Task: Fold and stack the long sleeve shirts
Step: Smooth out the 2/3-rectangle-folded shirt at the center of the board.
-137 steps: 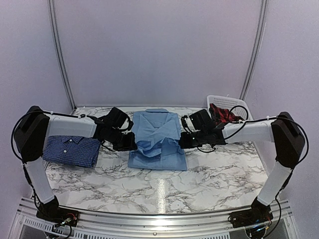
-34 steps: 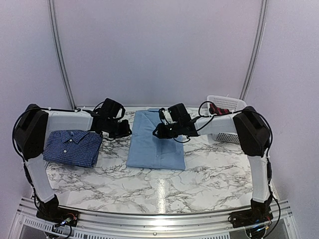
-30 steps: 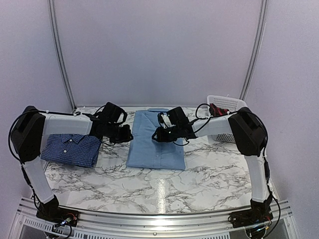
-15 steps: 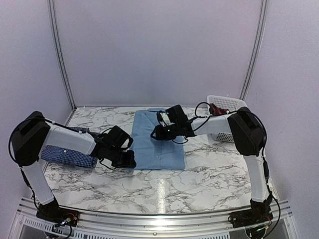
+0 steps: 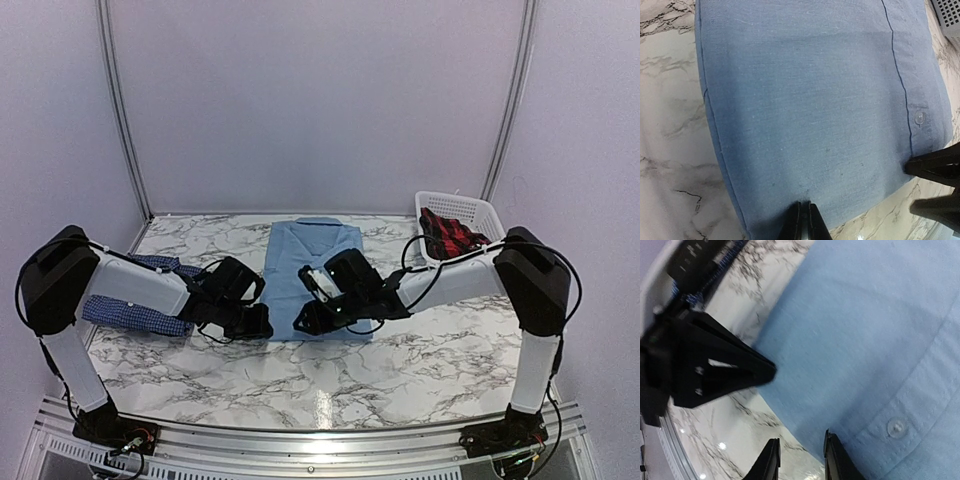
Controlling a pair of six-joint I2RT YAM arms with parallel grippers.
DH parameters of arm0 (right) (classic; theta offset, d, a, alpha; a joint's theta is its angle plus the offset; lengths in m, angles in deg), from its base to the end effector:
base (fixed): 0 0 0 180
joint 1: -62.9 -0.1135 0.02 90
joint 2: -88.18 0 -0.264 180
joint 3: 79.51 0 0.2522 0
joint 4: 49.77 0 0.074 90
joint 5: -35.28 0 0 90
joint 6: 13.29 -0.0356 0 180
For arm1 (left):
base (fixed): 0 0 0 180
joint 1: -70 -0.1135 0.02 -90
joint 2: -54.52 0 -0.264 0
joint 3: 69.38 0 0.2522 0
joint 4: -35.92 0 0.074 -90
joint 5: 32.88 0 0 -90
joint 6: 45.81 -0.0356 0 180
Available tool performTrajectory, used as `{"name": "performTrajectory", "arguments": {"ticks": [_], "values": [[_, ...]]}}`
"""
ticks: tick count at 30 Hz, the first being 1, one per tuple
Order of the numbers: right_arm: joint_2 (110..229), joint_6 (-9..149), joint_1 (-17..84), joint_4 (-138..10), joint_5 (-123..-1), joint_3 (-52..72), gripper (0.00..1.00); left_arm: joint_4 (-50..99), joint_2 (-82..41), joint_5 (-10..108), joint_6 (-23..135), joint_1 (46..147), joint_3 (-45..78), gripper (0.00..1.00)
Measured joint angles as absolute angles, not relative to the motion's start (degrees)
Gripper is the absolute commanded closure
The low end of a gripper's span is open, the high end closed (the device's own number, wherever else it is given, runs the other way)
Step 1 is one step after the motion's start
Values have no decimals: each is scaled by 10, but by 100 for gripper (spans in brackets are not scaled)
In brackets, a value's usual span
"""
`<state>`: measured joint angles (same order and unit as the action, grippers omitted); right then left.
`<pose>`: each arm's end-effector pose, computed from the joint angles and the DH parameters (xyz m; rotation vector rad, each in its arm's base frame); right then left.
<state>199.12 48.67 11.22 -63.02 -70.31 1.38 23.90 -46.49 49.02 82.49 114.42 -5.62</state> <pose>0.2476 0.3287 0.1595 -0.6603 2.4299 0.9596 0.2411 -0.2433 0.1372 0.2063 2.5834 -0.7732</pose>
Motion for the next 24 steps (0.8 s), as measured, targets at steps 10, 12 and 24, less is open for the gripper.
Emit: {"name": "performTrajectory", "arguments": {"ticks": [10,12,24], "values": [[1967,436,133,-565,-712,-99,74,251,-465,490,826,1146,-62,93],[1941,429,138,-564,-711,-125,74,252,-465,491,826,1146,-62,93],[1850,396,204,-528,-715,-260,74,253,-465,492,826,1146,-63,94]]}}
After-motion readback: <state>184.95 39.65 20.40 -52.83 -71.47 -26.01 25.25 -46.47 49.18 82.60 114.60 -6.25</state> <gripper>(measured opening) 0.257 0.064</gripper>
